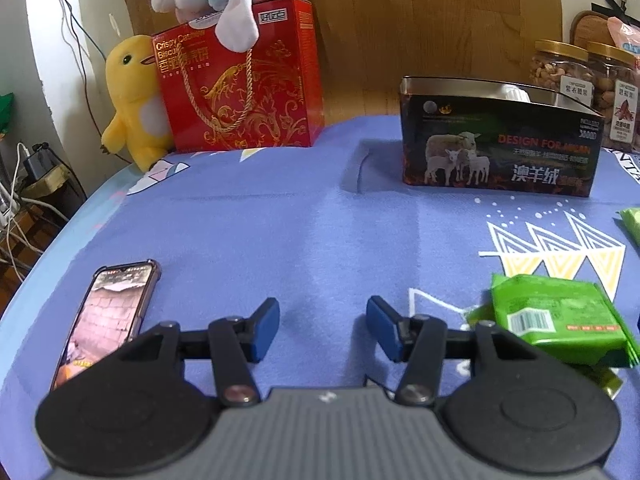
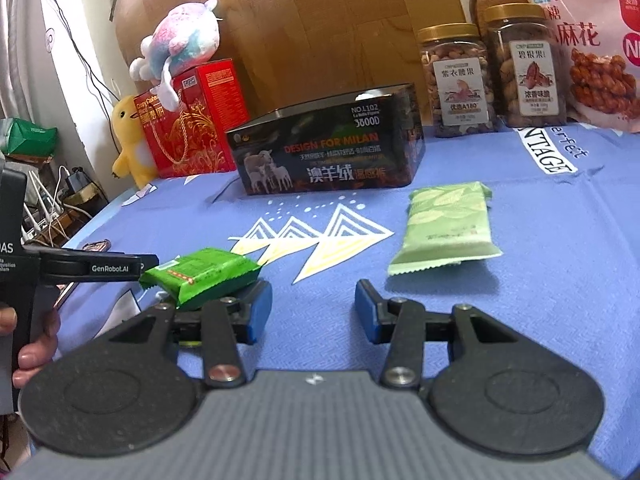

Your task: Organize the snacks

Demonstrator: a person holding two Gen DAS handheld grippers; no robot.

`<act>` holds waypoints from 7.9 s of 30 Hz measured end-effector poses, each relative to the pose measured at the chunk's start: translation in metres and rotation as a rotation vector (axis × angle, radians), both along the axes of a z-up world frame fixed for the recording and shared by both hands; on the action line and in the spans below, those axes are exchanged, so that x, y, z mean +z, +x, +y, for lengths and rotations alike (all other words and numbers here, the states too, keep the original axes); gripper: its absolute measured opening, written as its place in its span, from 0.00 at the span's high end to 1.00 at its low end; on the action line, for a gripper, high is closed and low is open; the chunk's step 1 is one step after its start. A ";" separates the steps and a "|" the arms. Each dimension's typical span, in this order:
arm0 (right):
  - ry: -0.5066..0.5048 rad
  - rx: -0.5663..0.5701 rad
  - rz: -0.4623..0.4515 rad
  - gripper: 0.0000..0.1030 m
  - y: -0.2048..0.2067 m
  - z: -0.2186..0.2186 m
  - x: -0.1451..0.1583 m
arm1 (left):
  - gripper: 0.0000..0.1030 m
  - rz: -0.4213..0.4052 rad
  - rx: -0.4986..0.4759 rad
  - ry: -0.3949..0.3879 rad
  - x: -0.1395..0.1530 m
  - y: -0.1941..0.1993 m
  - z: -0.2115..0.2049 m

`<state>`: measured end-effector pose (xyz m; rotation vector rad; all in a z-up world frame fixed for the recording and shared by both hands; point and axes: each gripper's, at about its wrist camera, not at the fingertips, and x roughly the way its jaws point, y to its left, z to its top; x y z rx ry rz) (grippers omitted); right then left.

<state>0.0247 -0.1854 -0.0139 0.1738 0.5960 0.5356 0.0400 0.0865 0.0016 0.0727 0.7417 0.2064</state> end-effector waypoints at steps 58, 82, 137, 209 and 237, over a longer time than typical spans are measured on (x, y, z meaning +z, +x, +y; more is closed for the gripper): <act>-0.118 -0.026 -0.087 0.49 -0.015 0.023 0.007 | 0.31 -0.074 -0.160 -0.250 -0.003 -0.027 0.013; 0.174 0.165 0.189 0.75 0.014 0.040 0.017 | 0.75 0.035 -0.324 -0.821 -0.006 -0.007 0.033; -0.149 0.159 -0.055 0.41 0.005 -0.034 0.002 | 0.62 0.203 -0.540 -0.597 0.001 0.060 -0.104; -0.143 0.016 -0.234 0.84 0.152 0.075 0.053 | 0.55 -0.077 -0.311 -0.553 0.077 0.164 -0.029; 0.036 -0.115 0.006 0.73 0.024 -0.002 0.009 | 0.52 -0.010 -0.198 -0.195 0.015 0.020 -0.064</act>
